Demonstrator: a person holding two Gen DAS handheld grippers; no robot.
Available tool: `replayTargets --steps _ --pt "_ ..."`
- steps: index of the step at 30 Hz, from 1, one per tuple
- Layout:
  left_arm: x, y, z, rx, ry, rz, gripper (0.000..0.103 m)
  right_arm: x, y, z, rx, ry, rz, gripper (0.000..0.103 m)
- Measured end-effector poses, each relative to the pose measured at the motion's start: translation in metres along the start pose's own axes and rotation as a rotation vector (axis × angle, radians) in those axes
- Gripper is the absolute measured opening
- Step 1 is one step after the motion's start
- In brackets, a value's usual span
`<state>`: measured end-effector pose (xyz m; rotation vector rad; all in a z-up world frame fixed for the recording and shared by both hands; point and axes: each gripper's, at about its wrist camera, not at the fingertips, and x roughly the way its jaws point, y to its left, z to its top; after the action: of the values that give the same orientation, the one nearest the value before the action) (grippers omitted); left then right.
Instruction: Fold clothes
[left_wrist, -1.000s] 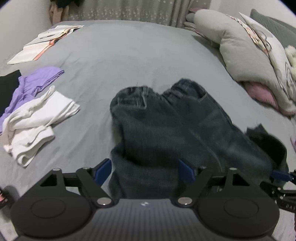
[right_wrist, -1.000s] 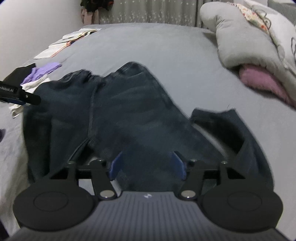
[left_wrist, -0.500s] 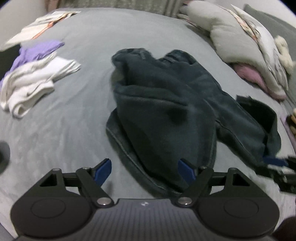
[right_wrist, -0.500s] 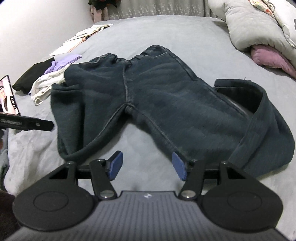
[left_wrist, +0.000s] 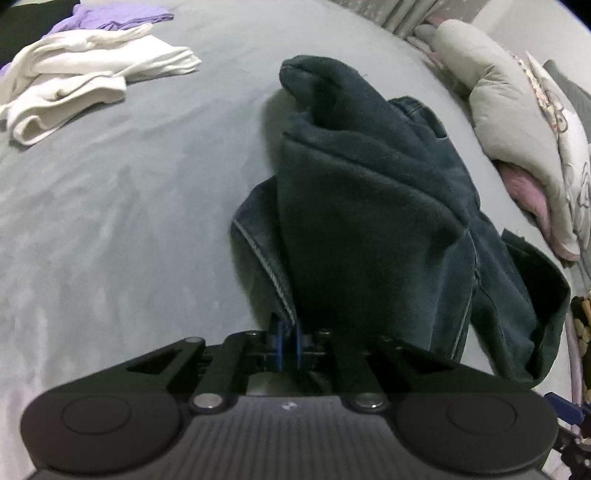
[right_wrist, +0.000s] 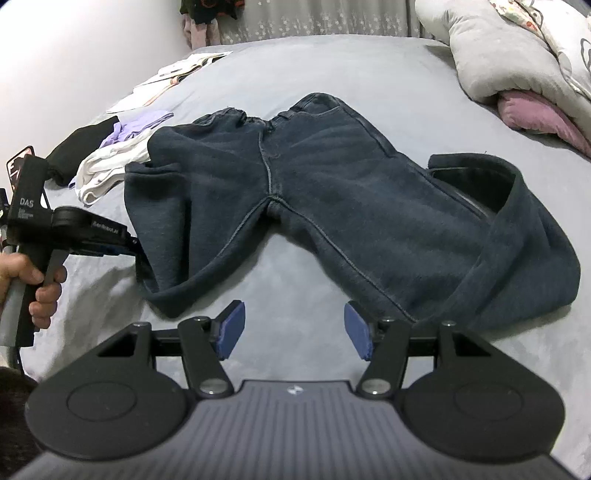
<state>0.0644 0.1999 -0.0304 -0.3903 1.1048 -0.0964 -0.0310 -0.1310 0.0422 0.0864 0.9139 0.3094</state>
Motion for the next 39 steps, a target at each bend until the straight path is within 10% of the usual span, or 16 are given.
replayTargets --steps 19,26,34,39 --pt "-0.058 -0.023 -0.052 0.114 0.052 -0.103 0.01 0.039 0.073 -0.011 -0.115 0.029 0.114 0.061" --pt "-0.078 0.008 -0.034 0.037 -0.009 -0.158 0.049 0.038 0.101 -0.014 -0.293 -0.006 0.109 0.061" --pt "-0.08 0.015 -0.019 0.02 -0.033 -0.121 0.052 0.057 0.157 -0.031 -0.627 -0.02 0.066 0.06" --pt "-0.079 0.013 -0.016 0.027 -0.05 -0.098 0.052 0.071 0.16 -0.042 -0.696 -0.015 0.044 0.019"
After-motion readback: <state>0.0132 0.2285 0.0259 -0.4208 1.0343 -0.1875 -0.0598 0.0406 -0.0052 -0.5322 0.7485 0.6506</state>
